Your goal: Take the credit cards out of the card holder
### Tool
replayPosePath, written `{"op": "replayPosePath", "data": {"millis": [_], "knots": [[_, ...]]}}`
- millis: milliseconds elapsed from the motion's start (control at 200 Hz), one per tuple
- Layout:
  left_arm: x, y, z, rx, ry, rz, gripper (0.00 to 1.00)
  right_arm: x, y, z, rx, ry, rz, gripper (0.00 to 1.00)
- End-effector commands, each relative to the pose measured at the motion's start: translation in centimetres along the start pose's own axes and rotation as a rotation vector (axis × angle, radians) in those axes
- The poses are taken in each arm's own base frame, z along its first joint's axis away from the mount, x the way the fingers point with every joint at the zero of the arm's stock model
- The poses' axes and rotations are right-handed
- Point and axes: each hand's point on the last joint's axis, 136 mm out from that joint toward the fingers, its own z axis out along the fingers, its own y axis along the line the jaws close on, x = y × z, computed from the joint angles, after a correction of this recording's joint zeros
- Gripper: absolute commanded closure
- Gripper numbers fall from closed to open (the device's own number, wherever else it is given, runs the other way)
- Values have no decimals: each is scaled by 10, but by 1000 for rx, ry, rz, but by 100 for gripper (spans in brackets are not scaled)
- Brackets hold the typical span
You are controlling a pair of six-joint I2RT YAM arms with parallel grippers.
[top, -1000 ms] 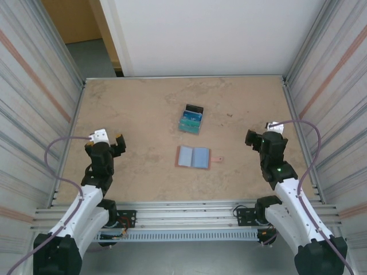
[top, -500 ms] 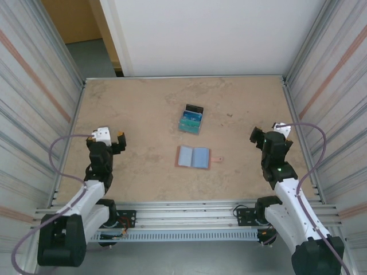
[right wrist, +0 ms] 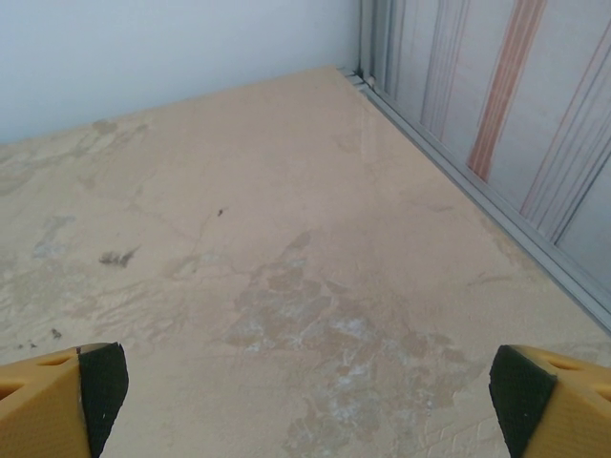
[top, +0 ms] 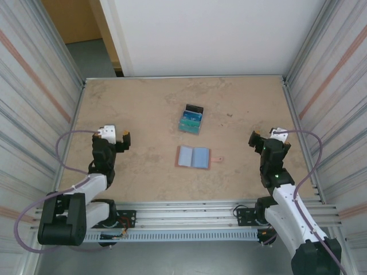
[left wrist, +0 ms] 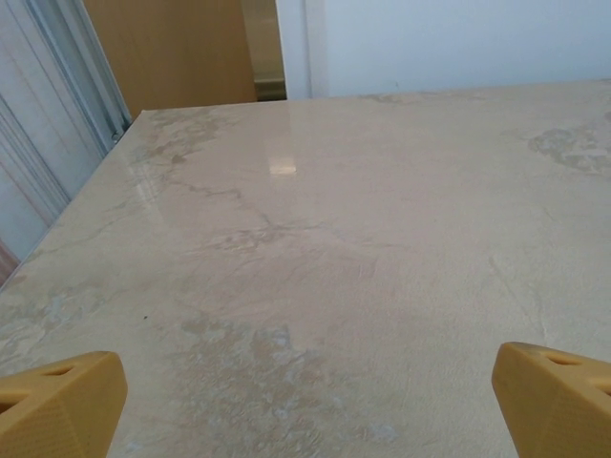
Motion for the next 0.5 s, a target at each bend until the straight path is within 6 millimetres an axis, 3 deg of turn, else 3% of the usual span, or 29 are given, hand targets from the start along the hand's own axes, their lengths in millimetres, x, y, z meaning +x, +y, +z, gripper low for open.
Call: {"op": "replayPosePath", "data": {"millis": [0,496], "knots": [[-15,-5,3,36,-73,-3,1,-9,5,0,-34,-57,-16,1],[21,-19,42,86,34,17,1,10,11,25,-56,-25,-18,1]]}}
